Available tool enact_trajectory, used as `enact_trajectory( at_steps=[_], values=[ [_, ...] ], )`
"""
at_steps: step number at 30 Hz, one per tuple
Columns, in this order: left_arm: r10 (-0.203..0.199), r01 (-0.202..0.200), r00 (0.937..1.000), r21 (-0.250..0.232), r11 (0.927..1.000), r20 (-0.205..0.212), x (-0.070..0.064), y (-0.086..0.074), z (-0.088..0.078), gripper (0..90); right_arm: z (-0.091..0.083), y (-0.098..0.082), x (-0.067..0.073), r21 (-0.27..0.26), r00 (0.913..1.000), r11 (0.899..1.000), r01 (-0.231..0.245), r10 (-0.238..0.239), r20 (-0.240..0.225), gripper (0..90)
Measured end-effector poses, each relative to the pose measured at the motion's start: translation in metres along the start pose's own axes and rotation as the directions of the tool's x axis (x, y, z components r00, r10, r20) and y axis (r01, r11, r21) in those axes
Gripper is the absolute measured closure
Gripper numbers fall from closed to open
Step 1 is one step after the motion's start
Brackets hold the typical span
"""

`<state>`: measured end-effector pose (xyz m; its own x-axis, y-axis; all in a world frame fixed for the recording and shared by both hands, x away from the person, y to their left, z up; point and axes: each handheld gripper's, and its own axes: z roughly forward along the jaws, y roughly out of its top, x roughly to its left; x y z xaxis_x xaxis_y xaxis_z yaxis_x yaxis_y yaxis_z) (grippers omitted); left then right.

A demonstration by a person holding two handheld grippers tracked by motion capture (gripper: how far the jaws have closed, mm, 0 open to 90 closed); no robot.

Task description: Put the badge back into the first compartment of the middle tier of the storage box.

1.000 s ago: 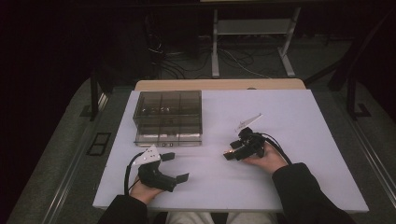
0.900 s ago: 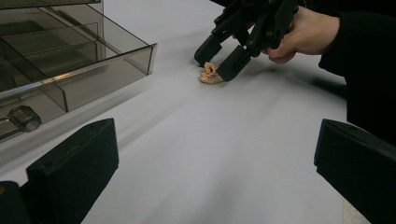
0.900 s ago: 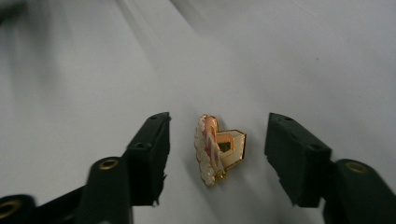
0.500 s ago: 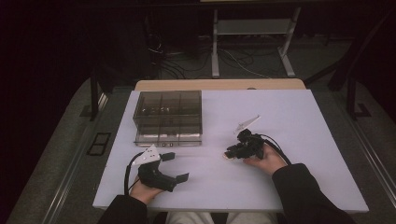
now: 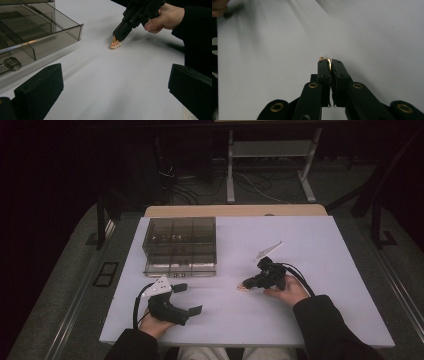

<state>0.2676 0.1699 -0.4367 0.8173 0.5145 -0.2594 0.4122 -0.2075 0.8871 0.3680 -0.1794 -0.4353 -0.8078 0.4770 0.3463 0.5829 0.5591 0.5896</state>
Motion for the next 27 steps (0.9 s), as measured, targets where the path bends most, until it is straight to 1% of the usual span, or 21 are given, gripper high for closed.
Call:
enact_trajectory(
  at_steps=[1,6,11,13,15,19,21,23,27],
  values=[
    [0.0,0.0,1.0,-0.001,1.0,0.001,0.0,0.0,0.0,0.0,0.0,0.0,-0.001,0.002,0.9992,1.0,-0.016,0.016,-0.036,87.5],
    [0.0,0.0,1.0,-0.001,1.0,0.0,0.0,0.0,0.0,0.0,0.0,0.001,0.003,0.005,1.0,1.0,0.006,-0.006,-0.008,87.6],
    [0.0,0.0,1.0,-0.001,1.0,0.0,0.0,0.0,0.0,0.0,0.0,0.001,0.003,0.005,0.9999,1.0,0.011,-0.011,-0.012,87.6],
    [-0.001,0.001,1.0,-0.001,1.0,0.001,0.0,0.0,0.0,0.0,-0.001,0.002,0.004,0.013,0.9999,1.0,0.011,-0.011,-0.008,87.6],
    [-0.001,0.001,1.0,0.0,1.0,0.001,0.0,0.0,0.0,0.0,-0.002,0.002,0.005,0.016,0.9998,1.0,0.021,-0.021,0.001,87.6],
    [-0.001,0.001,1.0,0.001,1.0,0.001,0.0,0.0,0.0,0.0,-0.005,0.002,0.005,0.02,0.9998,1.0,0.019,-0.019,0.0,87.6],
    [-0.002,0.002,1.0,0.002,1.0,0.001,0.0,0.0,0.0,0.0,-0.006,0.003,0.005,0.014,0.9998,1.0,0.018,-0.018,-0.006,87.6],
    [-0.003,0.003,1.0,0.002,1.0,0.001,0.0,0.0,0.0,0.0,-0.009,0.005,0.006,0.008,0.9996,1.0,0.029,-0.029,0.002,87.6],
    [-0.004,0.004,1.0,0.002,1.0,0.0,0.001,-0.001,0.001,0.0,-0.014,0.008,0.007,-0.006,0.9995,1.0,0.031,-0.031,-0.005,87.6]
  ],
)
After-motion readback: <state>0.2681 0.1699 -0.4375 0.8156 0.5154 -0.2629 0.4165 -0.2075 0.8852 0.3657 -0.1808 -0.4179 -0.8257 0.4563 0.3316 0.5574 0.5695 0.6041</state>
